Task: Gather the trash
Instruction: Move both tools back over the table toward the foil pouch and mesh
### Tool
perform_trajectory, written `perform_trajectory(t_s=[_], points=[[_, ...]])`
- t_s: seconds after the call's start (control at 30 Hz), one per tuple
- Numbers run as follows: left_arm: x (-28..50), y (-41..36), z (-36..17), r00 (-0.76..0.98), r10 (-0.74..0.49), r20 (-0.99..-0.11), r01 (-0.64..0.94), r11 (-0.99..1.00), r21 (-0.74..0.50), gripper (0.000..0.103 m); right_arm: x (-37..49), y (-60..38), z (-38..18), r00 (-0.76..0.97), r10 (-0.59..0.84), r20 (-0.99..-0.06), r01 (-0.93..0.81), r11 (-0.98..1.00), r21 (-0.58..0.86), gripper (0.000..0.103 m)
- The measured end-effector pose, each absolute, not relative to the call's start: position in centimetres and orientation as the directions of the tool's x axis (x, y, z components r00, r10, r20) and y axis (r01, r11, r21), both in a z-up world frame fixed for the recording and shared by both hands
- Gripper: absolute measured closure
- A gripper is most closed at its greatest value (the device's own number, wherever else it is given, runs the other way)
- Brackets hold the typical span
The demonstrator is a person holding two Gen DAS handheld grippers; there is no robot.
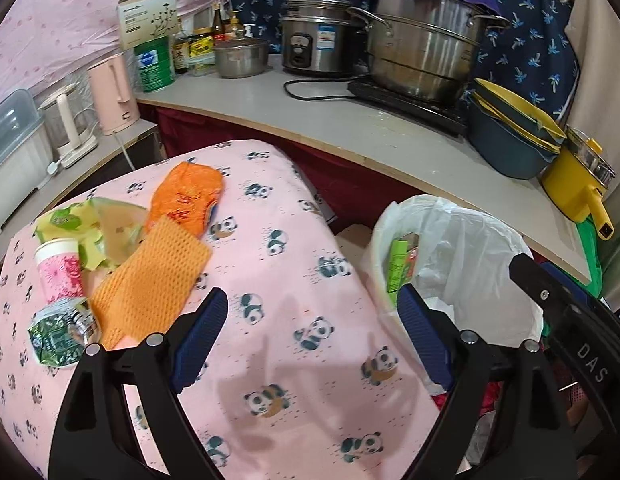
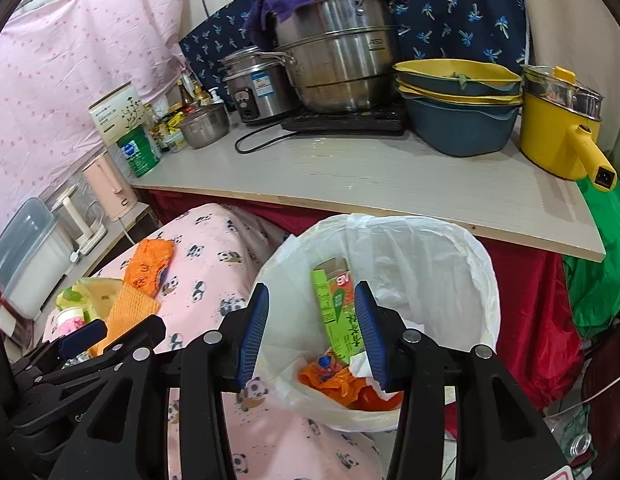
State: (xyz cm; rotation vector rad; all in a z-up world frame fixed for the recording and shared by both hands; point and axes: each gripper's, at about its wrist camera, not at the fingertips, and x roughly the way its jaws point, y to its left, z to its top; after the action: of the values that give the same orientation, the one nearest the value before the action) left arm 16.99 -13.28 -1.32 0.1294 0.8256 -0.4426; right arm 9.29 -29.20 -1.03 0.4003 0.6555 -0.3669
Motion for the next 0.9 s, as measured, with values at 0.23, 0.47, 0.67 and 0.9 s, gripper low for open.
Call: perform_trajectory(t_s=[0.23,0.47,0.67,0.9], points=[[17.0,-8.9,-1.1,0.621,-0.279,-0.733,0.364,0.93,-0.045,0.021,10.0,-25.6,-0.1,0.749,-0.159,-0.643,0.389,0.891,0.233,0.059],[17.1,-3.9,-1.6,0.635,-0.217,-0.741,0.287,0.957,-0.034,0.02,10.8,-21.3,0.0,0.749,-0.101,-0.655,0.319,0.921,0.222,0.059],[17.4,0.7,-2.4,0.637,-0.162,-0.754,0.21,0.977,-0.032,0.02,11.7,-17.7,-0.5,0.741,-0.051,-0.67,0.258,0.942,0.214,0.059],[17.8,5.7,-3.3,0.636,-0.101,-0.765,0.12,0.992,-0.031,0.02,12.7,-13.9,-1.2,0.728,-0.009,-0.686,0.202,0.958,0.202,0.059]])
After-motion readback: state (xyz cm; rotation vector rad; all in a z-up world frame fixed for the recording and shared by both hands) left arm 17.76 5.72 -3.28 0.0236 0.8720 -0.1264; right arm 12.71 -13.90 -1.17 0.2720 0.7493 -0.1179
